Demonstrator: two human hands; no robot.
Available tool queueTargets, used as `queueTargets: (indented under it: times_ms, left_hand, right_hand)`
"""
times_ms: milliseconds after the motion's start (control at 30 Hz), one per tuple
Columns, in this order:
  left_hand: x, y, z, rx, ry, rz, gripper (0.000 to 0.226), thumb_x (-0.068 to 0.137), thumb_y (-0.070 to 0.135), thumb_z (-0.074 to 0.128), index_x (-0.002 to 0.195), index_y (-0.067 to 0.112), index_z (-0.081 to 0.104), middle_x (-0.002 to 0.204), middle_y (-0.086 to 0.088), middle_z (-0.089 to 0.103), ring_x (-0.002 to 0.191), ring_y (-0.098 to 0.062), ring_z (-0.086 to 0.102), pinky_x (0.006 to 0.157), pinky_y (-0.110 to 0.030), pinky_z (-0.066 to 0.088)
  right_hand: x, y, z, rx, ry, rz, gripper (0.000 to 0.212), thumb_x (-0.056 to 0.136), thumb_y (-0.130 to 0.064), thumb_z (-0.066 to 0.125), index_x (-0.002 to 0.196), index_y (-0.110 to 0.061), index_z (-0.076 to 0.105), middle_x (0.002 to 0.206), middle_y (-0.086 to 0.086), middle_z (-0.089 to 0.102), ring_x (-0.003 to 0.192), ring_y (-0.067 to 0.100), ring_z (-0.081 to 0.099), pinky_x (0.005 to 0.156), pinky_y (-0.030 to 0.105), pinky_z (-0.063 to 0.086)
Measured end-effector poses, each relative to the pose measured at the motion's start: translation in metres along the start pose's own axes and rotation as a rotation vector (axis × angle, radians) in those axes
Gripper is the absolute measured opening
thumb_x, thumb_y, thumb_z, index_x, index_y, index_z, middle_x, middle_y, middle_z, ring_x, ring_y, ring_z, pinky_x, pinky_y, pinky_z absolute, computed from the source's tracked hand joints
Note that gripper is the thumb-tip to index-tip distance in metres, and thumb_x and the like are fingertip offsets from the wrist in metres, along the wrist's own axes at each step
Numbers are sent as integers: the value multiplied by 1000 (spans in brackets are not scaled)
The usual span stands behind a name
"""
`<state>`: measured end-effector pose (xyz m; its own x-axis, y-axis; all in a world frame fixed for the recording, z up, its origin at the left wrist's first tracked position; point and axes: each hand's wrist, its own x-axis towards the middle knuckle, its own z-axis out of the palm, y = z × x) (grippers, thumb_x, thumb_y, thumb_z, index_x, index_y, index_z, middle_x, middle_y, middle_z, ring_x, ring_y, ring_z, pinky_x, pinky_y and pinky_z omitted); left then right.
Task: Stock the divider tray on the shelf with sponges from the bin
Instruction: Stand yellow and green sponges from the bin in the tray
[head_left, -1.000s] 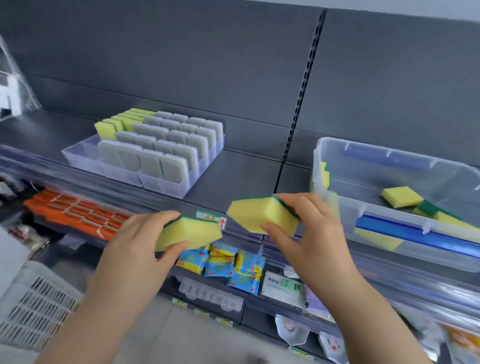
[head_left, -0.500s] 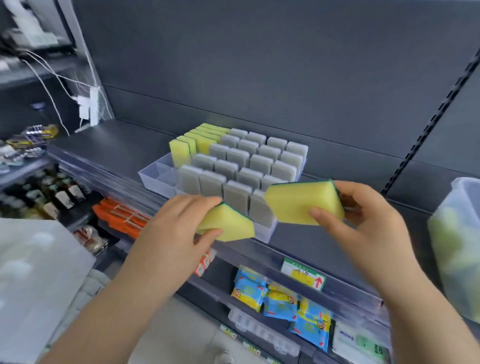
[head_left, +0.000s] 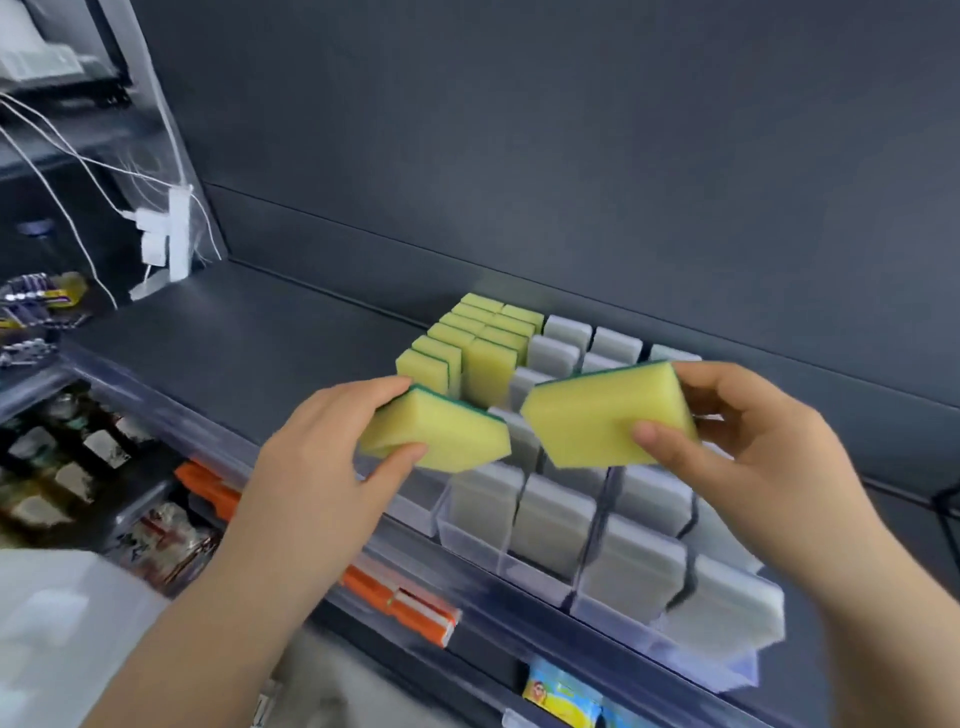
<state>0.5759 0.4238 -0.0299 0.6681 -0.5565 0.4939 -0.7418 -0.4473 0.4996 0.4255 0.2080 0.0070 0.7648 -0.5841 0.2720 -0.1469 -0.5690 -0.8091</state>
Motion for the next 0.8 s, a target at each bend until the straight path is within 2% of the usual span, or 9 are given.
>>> queueTargets:
  times_ms: [167, 267, 333, 467, 533, 600, 667, 800]
  left_hand:
    - [52, -76, -3, -92, -84, 105, 51, 69, 9, 80, 116, 16, 62, 104, 14, 57, 93, 3, 47, 85, 5, 25]
    - [89, -119, -7, -159, -174, 182, 51, 70, 12, 79, 118, 19, 61, 106, 16, 56, 96, 4, 47, 88, 5, 25]
    - [113, -142, -9, -188, -209, 236, 51, 71, 13, 78, 119, 18, 61, 108, 15, 56, 97, 1, 48, 90, 3, 25]
    - [146, -171, -6, -226, -229, 307, 51, 72, 15, 77, 120, 15, 60, 108, 11, 57, 99, -6, 50, 90, -11, 32]
    - [154, -179, -1, -245, -248, 324, 50, 73, 18, 75, 120, 13, 60, 108, 6, 62, 98, -9, 52, 89, -16, 35]
    - [158, -185, 4, -264, -276, 347, 48, 74, 24, 70, 120, 12, 60, 109, 1, 64, 97, -11, 53, 88, -19, 38]
    - [159, -186, 6, -277, -304, 368, 49, 75, 30, 64, 120, 12, 61, 108, 0, 64, 96, -11, 53, 87, -22, 40]
    - [159, -182, 4, -274, -279, 399, 47, 75, 31, 63, 118, 10, 62, 107, -1, 64, 97, -12, 52, 88, -23, 39]
  right_hand:
    - [21, -16, 54, -60, 182, 140, 48, 51, -55, 66, 96, -37, 63, 92, -18, 68, 87, 5, 65, 80, 18, 50]
    - [34, -32, 93, -72, 283, 225, 34, 66, -34, 75, 97, -35, 62, 94, -10, 69, 89, 10, 66, 79, 20, 50]
    - [44, -44, 115, -111, 311, 259, 33, 73, -21, 74, 98, -37, 60, 97, -12, 67, 90, 10, 65, 80, 19, 50]
    - [59, -58, 141, -190, 377, 337, 34, 78, -15, 68, 104, -35, 58, 106, -8, 62, 97, 7, 62, 77, 16, 48]
    - [63, -63, 146, -262, 403, 363, 33, 79, -15, 66, 105, -34, 57, 108, -6, 59, 98, 7, 59, 81, 21, 48]
    - [69, -65, 148, -351, 393, 372, 35, 78, -15, 64, 108, -30, 57, 108, -7, 56, 99, 11, 58, 87, 30, 49]
    - [79, -65, 147, -399, 343, 376, 38, 78, -14, 63, 113, -28, 58, 108, -9, 54, 101, 12, 56, 90, 33, 47]
    - [105, -54, 150, -473, 201, 340, 41, 79, -14, 63, 119, -23, 57, 107, -10, 47, 101, 7, 48, 90, 20, 39]
